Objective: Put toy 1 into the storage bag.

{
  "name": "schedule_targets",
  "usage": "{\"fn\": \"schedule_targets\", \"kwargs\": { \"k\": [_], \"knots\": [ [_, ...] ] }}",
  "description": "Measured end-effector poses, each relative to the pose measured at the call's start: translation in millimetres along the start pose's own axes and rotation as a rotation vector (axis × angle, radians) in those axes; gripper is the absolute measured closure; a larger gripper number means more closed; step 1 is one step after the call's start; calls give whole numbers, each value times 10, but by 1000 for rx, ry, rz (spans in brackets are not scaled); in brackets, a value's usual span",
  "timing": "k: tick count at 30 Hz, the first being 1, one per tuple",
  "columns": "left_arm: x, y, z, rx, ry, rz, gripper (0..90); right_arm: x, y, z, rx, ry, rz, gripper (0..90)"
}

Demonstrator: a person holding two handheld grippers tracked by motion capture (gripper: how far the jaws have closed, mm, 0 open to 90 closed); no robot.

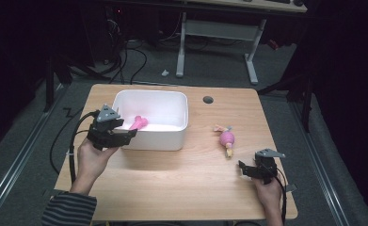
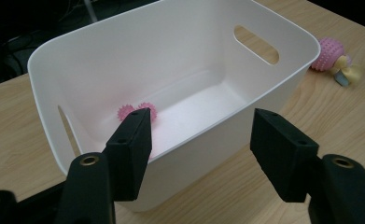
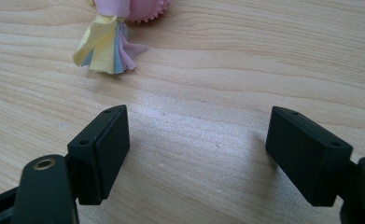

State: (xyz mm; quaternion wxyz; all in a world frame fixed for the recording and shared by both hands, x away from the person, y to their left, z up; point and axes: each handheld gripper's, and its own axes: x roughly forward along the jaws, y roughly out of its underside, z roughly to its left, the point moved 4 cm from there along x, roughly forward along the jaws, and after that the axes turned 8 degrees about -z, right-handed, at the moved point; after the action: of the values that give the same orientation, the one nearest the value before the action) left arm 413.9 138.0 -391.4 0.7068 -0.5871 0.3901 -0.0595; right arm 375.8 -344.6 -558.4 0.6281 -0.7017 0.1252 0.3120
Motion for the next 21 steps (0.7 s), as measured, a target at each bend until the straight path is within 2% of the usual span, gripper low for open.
{"fn": "schedule_targets", "kwargs": {
  "k": [8, 21],
  "knots": [
    [-100, 164, 6, -14, -20, -3, 373, 0, 0, 0, 0, 0, 0, 217],
    [-136, 465, 79, -88, -21, -10, 373, 0, 0, 0, 0, 0, 0, 217]
  ]
}}
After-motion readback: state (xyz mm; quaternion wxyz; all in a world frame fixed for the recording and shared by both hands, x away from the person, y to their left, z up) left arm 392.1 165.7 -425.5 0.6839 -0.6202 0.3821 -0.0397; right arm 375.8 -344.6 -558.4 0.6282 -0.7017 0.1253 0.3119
